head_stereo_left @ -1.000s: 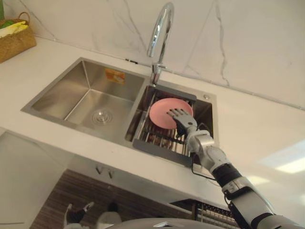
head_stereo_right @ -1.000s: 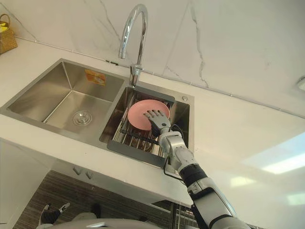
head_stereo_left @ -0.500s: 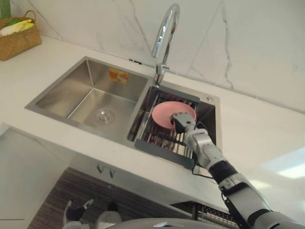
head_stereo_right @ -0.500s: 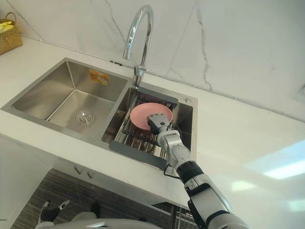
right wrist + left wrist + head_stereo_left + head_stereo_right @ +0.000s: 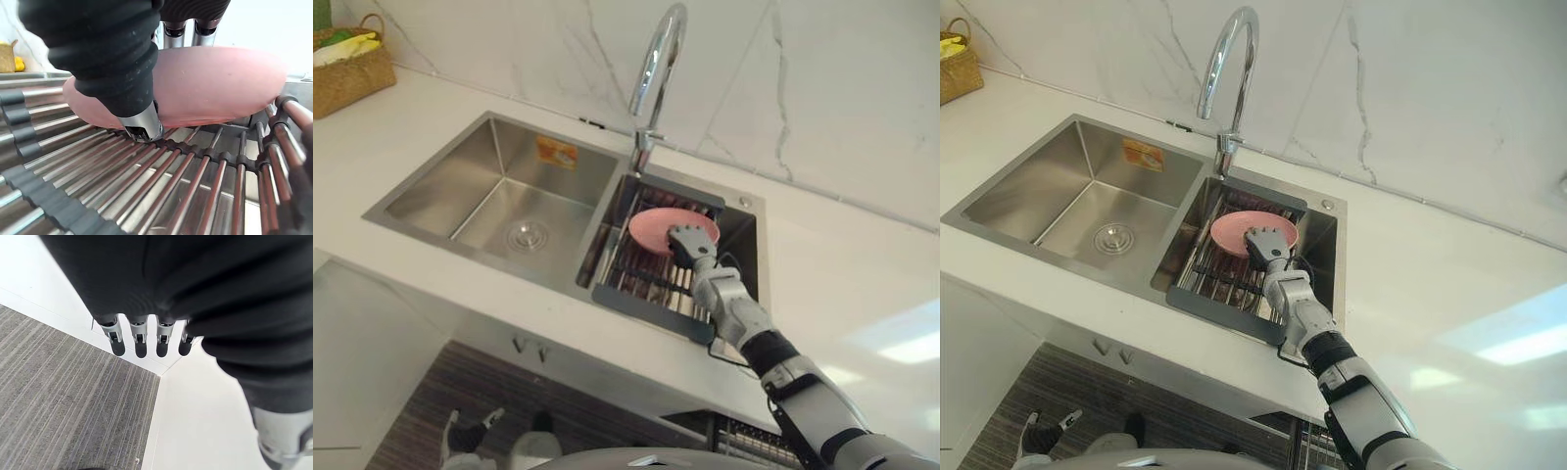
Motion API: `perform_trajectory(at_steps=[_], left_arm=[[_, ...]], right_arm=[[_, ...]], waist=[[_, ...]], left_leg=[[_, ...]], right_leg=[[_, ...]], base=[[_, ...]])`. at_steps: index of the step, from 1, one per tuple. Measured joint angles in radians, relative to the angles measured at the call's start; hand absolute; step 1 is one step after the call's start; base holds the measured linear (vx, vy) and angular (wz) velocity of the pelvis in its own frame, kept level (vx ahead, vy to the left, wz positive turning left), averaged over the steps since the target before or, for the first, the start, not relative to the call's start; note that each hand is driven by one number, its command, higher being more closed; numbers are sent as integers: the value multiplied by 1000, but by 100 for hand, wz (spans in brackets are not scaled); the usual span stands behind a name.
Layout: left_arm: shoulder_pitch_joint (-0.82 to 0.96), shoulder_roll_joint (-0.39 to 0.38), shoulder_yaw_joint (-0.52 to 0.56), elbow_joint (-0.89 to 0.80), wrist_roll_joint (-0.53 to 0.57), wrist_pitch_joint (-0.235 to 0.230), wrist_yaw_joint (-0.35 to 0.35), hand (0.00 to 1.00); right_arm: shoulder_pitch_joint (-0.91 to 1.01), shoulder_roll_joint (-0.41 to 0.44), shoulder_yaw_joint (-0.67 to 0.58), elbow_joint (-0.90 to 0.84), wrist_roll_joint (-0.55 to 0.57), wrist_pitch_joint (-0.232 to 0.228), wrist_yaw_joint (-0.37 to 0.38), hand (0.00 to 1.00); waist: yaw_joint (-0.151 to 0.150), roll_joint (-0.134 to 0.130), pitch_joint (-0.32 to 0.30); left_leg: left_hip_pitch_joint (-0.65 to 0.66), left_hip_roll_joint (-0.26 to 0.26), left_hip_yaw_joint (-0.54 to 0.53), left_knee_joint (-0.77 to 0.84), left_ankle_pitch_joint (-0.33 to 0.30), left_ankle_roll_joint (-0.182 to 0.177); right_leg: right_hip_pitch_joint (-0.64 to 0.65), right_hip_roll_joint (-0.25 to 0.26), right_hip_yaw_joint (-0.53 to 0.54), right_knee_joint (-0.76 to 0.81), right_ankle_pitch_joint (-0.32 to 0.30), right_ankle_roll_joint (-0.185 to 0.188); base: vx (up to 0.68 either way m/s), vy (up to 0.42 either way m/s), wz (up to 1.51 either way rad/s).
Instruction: Walk over to the sink, pick up the cup, carry it to the dishwasher, place the cup inside the dishwasher, then close the dishwasher door
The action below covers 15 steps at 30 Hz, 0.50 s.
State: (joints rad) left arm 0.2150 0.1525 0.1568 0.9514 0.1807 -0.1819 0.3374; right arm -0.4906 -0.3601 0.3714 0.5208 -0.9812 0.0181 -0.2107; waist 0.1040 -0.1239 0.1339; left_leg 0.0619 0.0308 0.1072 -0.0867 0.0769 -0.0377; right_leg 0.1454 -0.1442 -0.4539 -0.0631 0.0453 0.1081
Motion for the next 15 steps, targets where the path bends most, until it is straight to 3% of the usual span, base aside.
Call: perform_trajectory(at_steps=[8, 15], left_arm=[[15, 0, 2, -9, -1, 0, 0, 0], [16, -7, 2, -38, -1, -2, 1, 0]], right_arm=[[15, -38, -43, -141, 142, -79, 5, 100], [34, -41, -115, -236, 216, -103, 16, 100]], waist=[[-17, 7, 5], [-19, 11, 8]], left_leg=[[2, -4, 2, 0, 0, 0], [11, -4, 4, 0, 0, 0]], right_leg=[[0, -5, 3, 1, 2, 3], [7, -6, 5, 4, 2, 4]], base=[[0, 0, 0], [0, 0, 0]])
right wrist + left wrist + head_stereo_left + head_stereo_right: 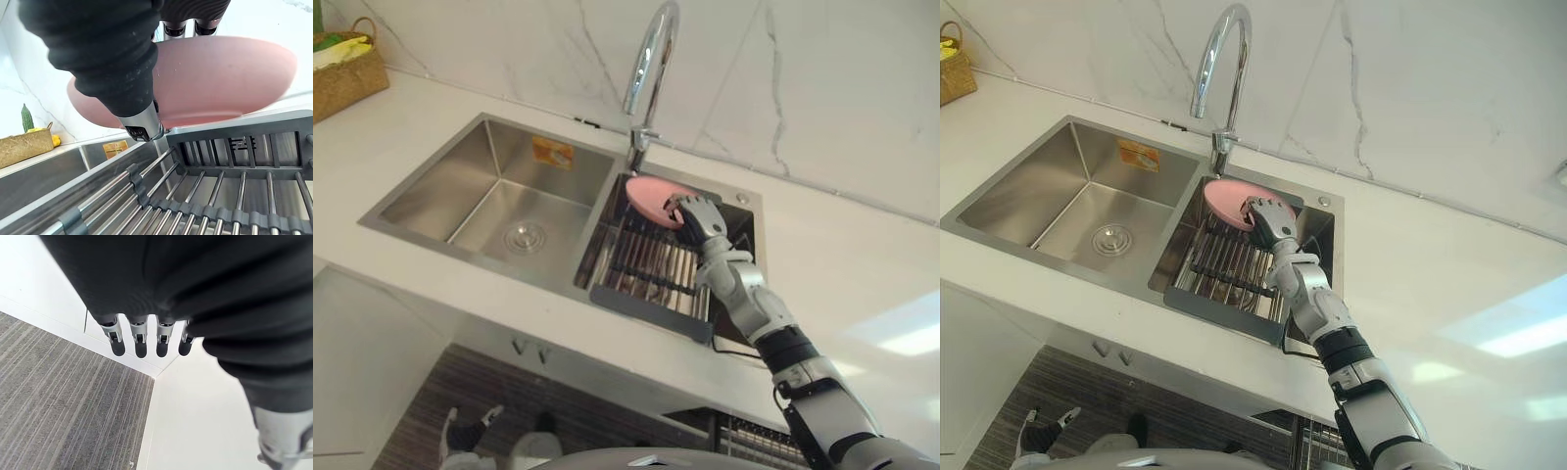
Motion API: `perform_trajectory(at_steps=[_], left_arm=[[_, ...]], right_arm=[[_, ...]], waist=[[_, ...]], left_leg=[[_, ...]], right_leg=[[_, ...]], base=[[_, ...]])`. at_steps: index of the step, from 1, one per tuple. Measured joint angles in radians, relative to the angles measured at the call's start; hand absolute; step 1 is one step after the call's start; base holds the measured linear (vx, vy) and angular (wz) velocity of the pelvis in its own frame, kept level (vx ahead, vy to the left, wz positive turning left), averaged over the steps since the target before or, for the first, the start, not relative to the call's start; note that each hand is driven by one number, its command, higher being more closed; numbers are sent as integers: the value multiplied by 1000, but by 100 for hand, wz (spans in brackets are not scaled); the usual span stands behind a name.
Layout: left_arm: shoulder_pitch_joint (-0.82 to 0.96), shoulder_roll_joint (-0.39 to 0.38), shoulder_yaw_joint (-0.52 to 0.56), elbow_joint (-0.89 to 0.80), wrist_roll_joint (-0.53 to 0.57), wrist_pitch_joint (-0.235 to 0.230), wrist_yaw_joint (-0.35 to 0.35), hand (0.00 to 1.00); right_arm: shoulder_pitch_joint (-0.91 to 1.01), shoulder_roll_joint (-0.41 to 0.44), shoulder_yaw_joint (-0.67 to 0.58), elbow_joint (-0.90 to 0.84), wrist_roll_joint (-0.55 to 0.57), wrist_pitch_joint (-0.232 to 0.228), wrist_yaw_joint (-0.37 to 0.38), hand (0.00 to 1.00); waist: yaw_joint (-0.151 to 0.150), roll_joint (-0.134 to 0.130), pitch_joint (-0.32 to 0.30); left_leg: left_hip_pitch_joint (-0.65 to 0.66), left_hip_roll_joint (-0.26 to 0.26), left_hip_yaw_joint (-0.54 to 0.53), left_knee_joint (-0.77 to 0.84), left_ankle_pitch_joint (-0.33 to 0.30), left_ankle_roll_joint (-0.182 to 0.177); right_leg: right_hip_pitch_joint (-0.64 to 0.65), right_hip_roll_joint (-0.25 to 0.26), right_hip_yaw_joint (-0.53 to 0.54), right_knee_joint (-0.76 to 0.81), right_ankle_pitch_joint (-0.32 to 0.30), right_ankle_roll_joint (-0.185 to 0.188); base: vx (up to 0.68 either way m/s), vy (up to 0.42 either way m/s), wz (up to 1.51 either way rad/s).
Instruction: Walk over to the sink, pick up the cup, carry it to the dishwasher, place the cup inside the dishwasher, then close the dishwasher door
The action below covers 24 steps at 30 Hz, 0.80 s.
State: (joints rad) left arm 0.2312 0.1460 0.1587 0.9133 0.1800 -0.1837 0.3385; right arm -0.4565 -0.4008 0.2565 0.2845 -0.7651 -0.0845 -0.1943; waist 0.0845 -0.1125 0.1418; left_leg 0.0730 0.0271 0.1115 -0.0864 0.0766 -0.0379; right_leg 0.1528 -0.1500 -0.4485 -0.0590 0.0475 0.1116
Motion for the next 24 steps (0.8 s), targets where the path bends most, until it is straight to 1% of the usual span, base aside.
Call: perform_trajectory(at_steps=[5, 8, 11, 13, 15, 17, 18, 19, 20, 21, 22, 23, 24], left_arm=[[11, -3, -1, 0, -1, 0, 7, 0], [13, -7, -1, 0, -1, 0, 23, 0], [18, -7, 1, 0, -2, 0, 30, 0], [21, -7, 1, 1, -5, -6, 30, 0], [23, -7, 2, 2, -14, -30, 30, 0], [32, -9, 3, 1, -12, -50, 28, 0], [48, -9, 3, 1, -13, -63, 28, 0], [53, -11, 3, 1, -14, -68, 28, 0], [63, -23, 3, 1, -20, -78, 28, 0], [65, -43, 4, 1, -21, -80, 28, 0], [65, -53, 3, 1, -21, -80, 28, 0], [69, -68, -2, 1, -21, -81, 27, 0], [54, -76, -7, 1, -19, -82, 24, 0]], right_arm=[[21, -4, -16, -41, 54, 1, 0, 100], [25, -4, -35, -51, 74, 2, 0, 100], [56, -5, -57, -139, 104, 0, -2, 100], [75, -8, -79, -187, 111, 1, -4, 100], [115, -40, -125, -274, 111, 0, -6, 100], [136, -59, -164, -309, 111, 1, -10, 100], [138, -65, -176, -308, 111, 0, -14, 100], [139, -69, -183, -309, 111, 0, -14, 100], [138, -97, -184, -317, 111, -1, -16, 100], [137, -130, -184, -326, 111, -3, -17, 100], [136, -143, -184, -331, 111, -3, -17, 100], [136, -163, -185, -340, 111, -4, -23, 100], [136, -171, -195, -343, 111, -4, -37, 100]], waist=[[-5, 3, -1], [-5, 10, 0], [-7, 18, -2], [-10, 24, -9], [-15, 31, -16], [-22, 33, -19], [-21, 32, -20], [-23, 33, -19], [-19, 58, -23], [-8, 90, -25], [-7, 103, -26], [-10, 115, -23], [-26, 115, -23]], left_leg=[[4, 1, 6, 0, -1, 0], [7, 1, 14, 0, -3, 2], [8, 1, 21, 0, -9, 1], [1, 2, 21, 0, -17, -3], [-15, 1, 3, 0, -19, 0], [-7, 1, 1, 7, -23, 0], [-18, 3, 8, 69, -55, 10], [-52, 10, 12, 158, -102, 10], [-129, 38, 5, 350, -205, 9], [-174, 62, -47, 481, -271, 5], [-186, 65, -87, 515, -289, 2], [-190, 59, -146, 530, -310, -6], [-176, 47, -161, 511, -324, -7]], right_leg=[[0, 0, 7, 1, 0, 0], [0, 0, 14, 1, 0, -1], [0, 0, 23, 1, 0, 0], [-4, 0, 24, 1, 0, 0], [-15, 0, 18, 3, 0, 0], [-16, 1, 24, 7, -7, -2], [-17, 0, 52, 18, -11, -3], [-21, -1, 76, 26, -13, -5], [-38, 17, 126, 51, -26, -7], [-48, 42, 169, 67, -29, -7], [-53, 53, 192, 77, -29, -6], [-74, 51, 224, 109, -37, -1], [-118, 41, 250, 169, -54, 3]], base=[[0, 0, -3], [1, 2, -7], [2, 8, -7], [0, 0, 0], [26, 5, 9], [75, -1, 0], [106, 9, -23], [77, 41, -51], [6, 60, -79], [4, 62, -94], [1, 81, -99], [-23, 115, -76], [-33, 136, -62]])
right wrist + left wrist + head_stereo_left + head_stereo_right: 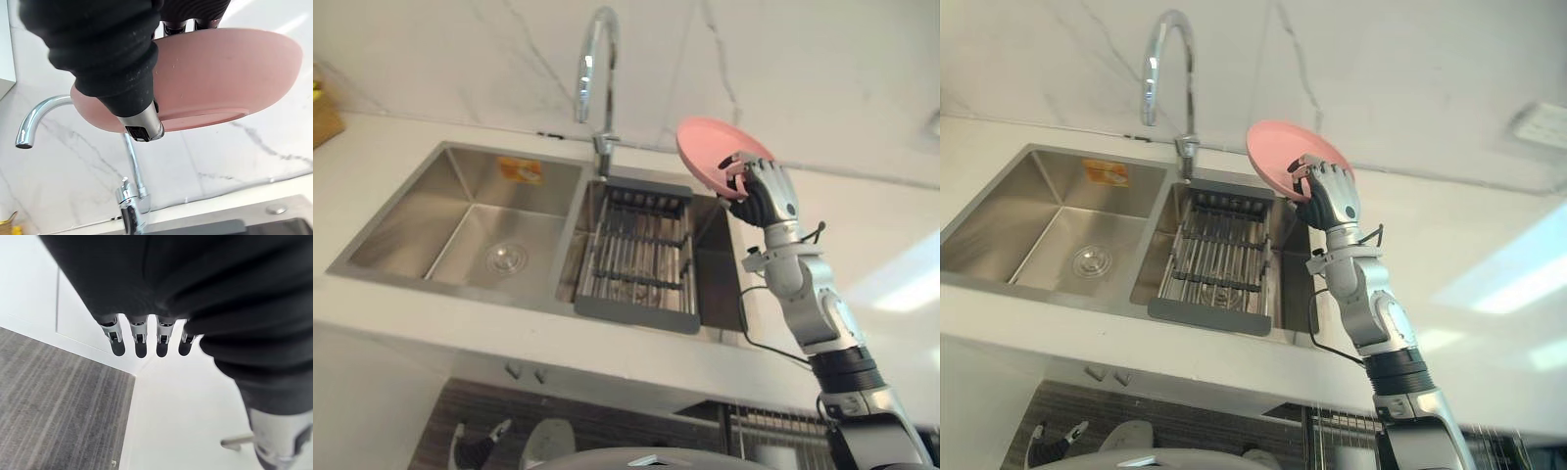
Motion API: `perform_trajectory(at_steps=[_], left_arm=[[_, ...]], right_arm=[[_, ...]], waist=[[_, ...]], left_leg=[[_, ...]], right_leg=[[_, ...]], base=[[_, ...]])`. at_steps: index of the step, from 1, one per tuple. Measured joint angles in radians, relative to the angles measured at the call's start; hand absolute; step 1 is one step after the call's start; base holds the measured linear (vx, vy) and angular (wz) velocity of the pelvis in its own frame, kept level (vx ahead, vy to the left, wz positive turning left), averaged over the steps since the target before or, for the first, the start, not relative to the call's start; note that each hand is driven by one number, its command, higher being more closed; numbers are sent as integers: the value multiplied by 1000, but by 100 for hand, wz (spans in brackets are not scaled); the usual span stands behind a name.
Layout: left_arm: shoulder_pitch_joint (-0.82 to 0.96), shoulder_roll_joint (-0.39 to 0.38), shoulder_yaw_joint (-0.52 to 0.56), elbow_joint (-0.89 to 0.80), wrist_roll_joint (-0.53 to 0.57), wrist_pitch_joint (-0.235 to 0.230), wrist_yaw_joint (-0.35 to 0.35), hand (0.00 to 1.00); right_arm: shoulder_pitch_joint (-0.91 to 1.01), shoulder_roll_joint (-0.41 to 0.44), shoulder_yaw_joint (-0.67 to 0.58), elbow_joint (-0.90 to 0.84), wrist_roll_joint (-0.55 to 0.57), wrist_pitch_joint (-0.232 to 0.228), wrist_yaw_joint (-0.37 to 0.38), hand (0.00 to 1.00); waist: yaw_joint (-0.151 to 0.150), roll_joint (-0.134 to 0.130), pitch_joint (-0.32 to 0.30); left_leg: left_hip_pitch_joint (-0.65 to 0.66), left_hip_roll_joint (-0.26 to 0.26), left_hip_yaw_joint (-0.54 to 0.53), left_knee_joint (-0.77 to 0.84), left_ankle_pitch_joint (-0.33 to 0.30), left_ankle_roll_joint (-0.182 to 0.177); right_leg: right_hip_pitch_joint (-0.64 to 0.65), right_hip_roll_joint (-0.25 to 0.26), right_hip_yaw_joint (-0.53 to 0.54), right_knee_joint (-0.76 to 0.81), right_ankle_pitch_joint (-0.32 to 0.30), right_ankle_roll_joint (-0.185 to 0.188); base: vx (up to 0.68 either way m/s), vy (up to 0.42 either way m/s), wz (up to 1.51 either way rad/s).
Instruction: Walk over to the sink, pick up the cup, carry it to the dishwasher, place the cup inside the dishwasher, then close the dishwasher door
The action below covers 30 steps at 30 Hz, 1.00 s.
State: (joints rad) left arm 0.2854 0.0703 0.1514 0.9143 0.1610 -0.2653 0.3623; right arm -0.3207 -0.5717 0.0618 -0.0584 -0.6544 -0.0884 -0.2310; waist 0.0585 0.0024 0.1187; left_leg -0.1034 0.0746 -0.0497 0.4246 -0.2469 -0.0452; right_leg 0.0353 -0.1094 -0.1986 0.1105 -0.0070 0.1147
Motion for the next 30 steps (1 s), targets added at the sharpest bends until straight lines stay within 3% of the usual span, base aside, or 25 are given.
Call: perform_trajectory(at_steps=[4, 6, 7, 8, 9, 10, 12, 15, 17, 19, 20, 21, 22, 23, 24, 25, 27, 30], left_arm=[[-43, 12, -34, -1, 1, 4, -31, 0], [-46, 30, -46, -1, 1, 14, -46, 0], [-45, 41, -44, 0, 1, 30, -48, 0], [-43, 46, -43, 2, 0, 43, -48, 0], [-27, 44, -36, 5, -2, 47, -47, 0], [-18, 38, -18, 4, -8, 47, -43, 0], [-6, 48, 7, 5, -23, 48, -38, 0], [4, 53, 9, 5, -39, 51, -35, 0], [-3, 54, 23, 5, -44, 63, -34, 0], [-11, 57, 25, 5, -48, 72, -35, 0], [-18, 66, 26, 6, -47, 75, -36, 0], [-23, 71, 46, 9, -50, 89, -27, 0], [-21, 82, 52, 11, -48, 91, -27, 0], [-18, 84, 52, 19, -37, 91, -33, 0], [-9, 71, 43, 19, -31, 87, -40, 0], [-8, 63, 42, 19, -28, 87, -40, 0], [-12, 56, 42, 16, -28, 84, -39, 0], [-10, 58, 44, 19, -19, 84, -37, 0]], right_arm=[[0, 1, -50, 0, -2, 5, -21, 100], [0, 2, -82, -5, -2, 5, -42, 100], [-1, 2, -97, -11, -3, 2, -42, 100], [1, 5, -104, -11, -10, 3, -42, 100], [-3, 4, -101, -12, -21, -1, -43, 100], [-20, 1, -85, -8, -26, -18, -53, 100], [-44, 2, -50, 2, -40, -36, -79, 100], [-101, 2, 0, 40, -61, -64, -85, 100], [-149, 3, 25, 76, -61, -63, -82, 100], [-159, 2, 31, 85, -61, -51, -78, 100], [-158, 1, 30, 85, -60, -41, -78, 100], [-157, 1, 30, 84, -60, -38, -78, 100], [-156, -2, 28, 83, -60, -38, -78, 100], [-135, -19, 9, 81, -57, -38, -79, 100], [-113, -39, -7, 80, -53, -33, -79, 100], [-104, -45, -18, 80, -47, -31, -78, 100], [-68, -47, -77, 74, -17, -17, -79, 100], [-26, -42, -88, 73, -7, -14, -78, 100]], waist=[[-26, -18, 18], [-29, -17, 24], [-31, -28, 29], [-32, -18, 28], [-28, 6, 22], [-21, 7, 23], [-11, 6, 22], [32, -9, 11], [52, -16, 6], [48, -28, -1], [45, -40, -7], [49, -60, -14], [52, -74, -16], [54, -59, -21], [53, -47, -28], [49, -42, -31], [48, -42, -34], [51, -80, -34]], left_leg=[[31, -35, 82, -17, 6, 41], [23, -54, 103, 11, -19, 54], [8, -66, 121, 32, -25, 62], [14, -53, 154, 7, -9, 85], [21, -23, 213, -40, 20, 108], [23, -2, 276, -73, 40, 111], [27, 32, 361, -98, 51, 114], [52, 84, 515, -136, 69, 105], [51, 117, 594, -151, 84, 90], [43, 140, 647, -169, 110, 75], [30, 158, 660, -162, 123, 60], [24, 164, 654, -155, 140, 39], [17, 163, 644, -147, 145, 31], [15, 182, 614, -145, 157, 12], [24, 195, 596, -177, 173, -12], [35, 198, 597, -198, 189, -18], [67, 197, 604, -255, 230, -36], [70, 205, 608, -275, 256, -53]], right_leg=[[-105, -62, 86, 141, -15, -9], [-130, -66, 118, 133, -26, -64], [-153, -65, 134, 111, -15, -112], [-151, -65, 87, 65, -50, -196], [-150, -78, 15, 66, -83, -209], [-197, -112, -85, 176, -87, -189], [-196, -146, -220, 333, -113, -200], [-62, -195, -394, 374, -145, -205], [-2, -237, -439, 380, -132, -211], [35, -271, -442, 368, -87, -223], [45, -277, -427, 324, -33, -221], [46, -275, -413, 241, 73, -226], [46, -271, -410, 203, 127, -218], [69, -229, -407, 161, 106, -191], [68, -200, -407, 144, 106, -190], [69, -195, -405, 143, 102, -184], [72, -185, -384, 141, 73, -130], [90, -159, -378, 88, 44, -86]], base=[[-128, 160, -62], [-163, 202, -83], [-187, 279, -111], [-185, 266, -134], [-185, 201, -148], [-165, 136, -137], [-155, 155, -151], [-63, 91, -151], [-94, -12, -161], [-104, -139, -118], [-94, -283, -96], [-98, -343, -98], [-101, -411, -81], [-100, -373, -57], [-92, -315, -43], [-58, -215, -32], [-24, -175, -16], [-25, -169, -7]])
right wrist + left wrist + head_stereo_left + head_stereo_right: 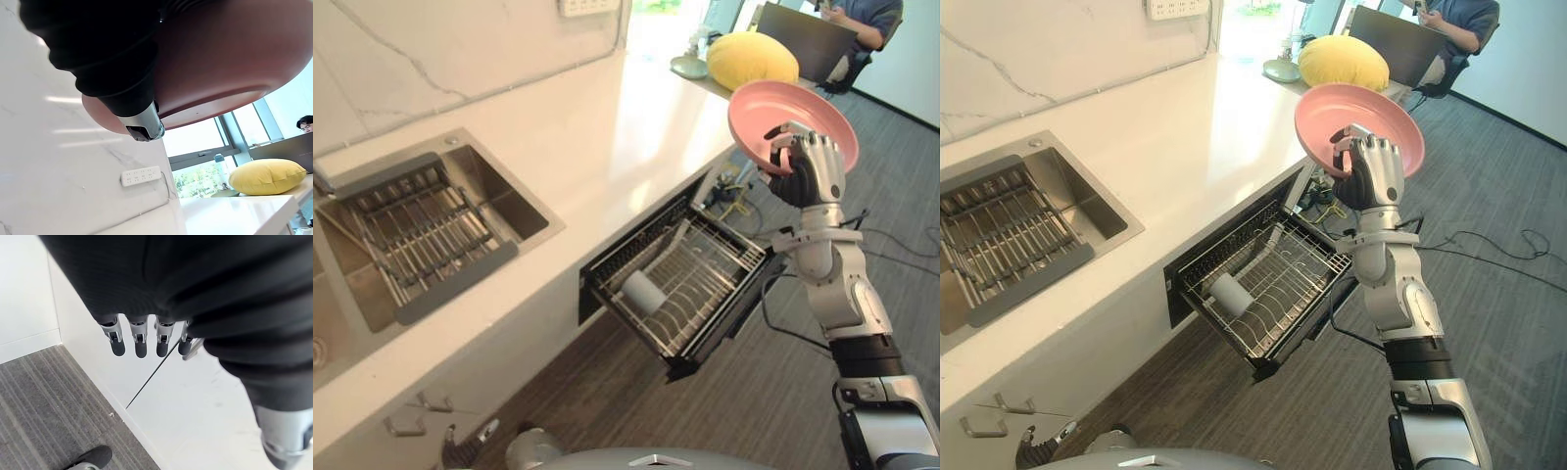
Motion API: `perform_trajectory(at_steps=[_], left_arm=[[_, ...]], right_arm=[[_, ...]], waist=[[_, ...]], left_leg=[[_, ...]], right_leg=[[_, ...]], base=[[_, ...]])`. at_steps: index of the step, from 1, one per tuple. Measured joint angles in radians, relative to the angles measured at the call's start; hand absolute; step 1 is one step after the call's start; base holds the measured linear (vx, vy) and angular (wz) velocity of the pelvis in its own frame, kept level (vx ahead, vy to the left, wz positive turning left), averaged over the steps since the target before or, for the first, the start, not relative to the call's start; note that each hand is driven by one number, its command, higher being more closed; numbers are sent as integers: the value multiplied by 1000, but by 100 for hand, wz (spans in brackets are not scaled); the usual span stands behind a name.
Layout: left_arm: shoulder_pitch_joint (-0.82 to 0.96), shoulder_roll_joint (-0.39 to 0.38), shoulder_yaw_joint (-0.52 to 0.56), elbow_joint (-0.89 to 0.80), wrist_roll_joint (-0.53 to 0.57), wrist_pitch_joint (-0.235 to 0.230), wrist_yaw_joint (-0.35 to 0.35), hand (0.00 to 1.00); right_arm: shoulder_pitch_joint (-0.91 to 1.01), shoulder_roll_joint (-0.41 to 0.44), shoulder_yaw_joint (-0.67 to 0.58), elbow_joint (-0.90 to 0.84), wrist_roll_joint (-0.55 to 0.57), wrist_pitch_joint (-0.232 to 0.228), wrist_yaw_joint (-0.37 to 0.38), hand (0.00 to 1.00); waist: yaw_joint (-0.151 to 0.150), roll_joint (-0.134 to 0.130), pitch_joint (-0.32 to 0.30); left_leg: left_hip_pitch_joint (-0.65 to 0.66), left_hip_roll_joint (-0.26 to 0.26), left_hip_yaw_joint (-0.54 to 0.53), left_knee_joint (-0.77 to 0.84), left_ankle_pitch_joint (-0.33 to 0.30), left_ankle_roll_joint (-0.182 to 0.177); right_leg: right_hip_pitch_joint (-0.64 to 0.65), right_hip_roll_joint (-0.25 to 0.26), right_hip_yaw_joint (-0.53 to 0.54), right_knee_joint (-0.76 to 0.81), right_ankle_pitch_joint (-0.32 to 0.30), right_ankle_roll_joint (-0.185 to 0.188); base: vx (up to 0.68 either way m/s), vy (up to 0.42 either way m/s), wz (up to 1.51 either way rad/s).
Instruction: Walk over to the sink, pick up the cup, carry it to the dishwasher, place the cup inside the dishwasher, then close the dishwasher door
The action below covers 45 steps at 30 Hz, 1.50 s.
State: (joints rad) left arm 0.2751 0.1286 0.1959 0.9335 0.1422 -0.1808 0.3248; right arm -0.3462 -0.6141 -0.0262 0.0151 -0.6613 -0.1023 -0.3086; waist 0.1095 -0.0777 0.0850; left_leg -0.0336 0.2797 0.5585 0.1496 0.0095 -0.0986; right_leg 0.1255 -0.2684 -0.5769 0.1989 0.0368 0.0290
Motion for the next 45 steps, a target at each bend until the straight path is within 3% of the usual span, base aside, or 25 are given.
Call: perform_trajectory(at_steps=[3, 4, 8, 9, 14, 21, 23, 28, 31, 37, 41, 42, 45], left_arm=[[7, -19, 0, 0, 19, 0, 0, 0], [7, -28, 0, 0, 22, -2, 1, 0], [9, -33, -1, 0, 39, -16, 3, 0], [9, -33, -2, 0, 38, -22, 3, 0], [-9, -34, -13, -1, 35, -39, -1, 0], [-102, -23, -71, -24, -12, -81, -3, 0], [-117, -19, -85, -40, -42, -83, -4, 0], [-163, -19, -123, -61, -106, -80, -6, 0], [-172, -11, -136, -98, -123, -75, -6, 0], [-218, 2, -190, -103, -171, -72, -10, 0], [-239, 5, -257, -132, -213, -73, -11, 0], [-243, 6, -267, -133, -222, -72, -10, 0], [-247, 5, -290, -137, -232, -66, -10, 0]], right_arm=[[40, 17, 0, 0, 7, 0, 4, 100], [52, 26, 0, -1, 7, -1, 7, 100], [88, 65, -19, -1, 5, 0, 38, 100], [101, 67, -21, 1, 5, 1, 38, 100], [106, 91, -30, 84, 4, 20, -1, 100], [-12, 94, -20, 247, -5, 60, -54, 100], [-59, 92, -8, 282, -5, 61, -68, 100], [-191, 23, 66, 369, -4, 60, -70, 100], [-297, -12, 109, 446, 8, 56, -67, 100], [-462, -68, 185, 570, 74, 59, -62, 100], [-555, -91, 244, 686, 109, 67, -52, 100], [-573, -93, 255, 712, 118, 68, -37, 0], [-575, -103, 256, 719, 140, 68, -18, 0]], waist=[[0, -5, -1], [0, -5, 0], [-1, -3, 7], [-1, -4, 11], [-8, 8, 49], [-16, 58, 190], [-22, 70, 226], [-15, 117, 321], [-11, 126, 366], [17, 143, 390], [30, 184, 415], [29, 191, 418], [28, 201, 423]], left_leg=[[4, 6, -11, 0, 9, -5], [3, 4, -12, -2, 11, -9], [0, -8, -24, -36, 44, -16], [-7, -11, -28, -37, 48, -16], [-62, -13, -44, -28, 65, -6], [-223, -15, -78, 27, 89, 30], [-262, -18, -94, 44, 90, 35], [-334, -53, -153, 38, 104, 55], [-364, -69, -180, 30, 115, 66], [-406, -108, -205, -25, 148, 75], [-425, -129, -241, -46, 162, 78], [-425, -137, -248, -74, 179, 77], [-424, -143, -259, -112, 201, 76]], right_leg=[[30, 20, -3, -47, -7, 10], [37, 22, -4, -59, -15, 34], [53, 35, -9, -109, -31, 65], [54, 35, -9, -119, -32, 91], [29, 45, -10, -153, -30, 99], [-85, 42, -3, -174, -21, 121], [-112, 38, 0, -179, -19, 144], [-183, 25, 17, -183, 9, 154], [-212, 21, 17, -189, 22, 155], [-268, 3, 14, -193, 32, 154], [-285, -8, 14, -192, 33, 155], [-291, -10, 13, -192, 33, 156], [-304, -11, 14, -188, 34, 156]], base=[[-24, -108, 9], [-22, -69, 7], [-45, -60, 7], [-57, -37, 5], [-80, -6, 6], [-143, 58, 6], [-150, 96, 0], [-76, 88, -5], [-11, 60, 6], [30, 45, 12], [27, 46, 13], [23, 37, 7], [11, 37, 4]])
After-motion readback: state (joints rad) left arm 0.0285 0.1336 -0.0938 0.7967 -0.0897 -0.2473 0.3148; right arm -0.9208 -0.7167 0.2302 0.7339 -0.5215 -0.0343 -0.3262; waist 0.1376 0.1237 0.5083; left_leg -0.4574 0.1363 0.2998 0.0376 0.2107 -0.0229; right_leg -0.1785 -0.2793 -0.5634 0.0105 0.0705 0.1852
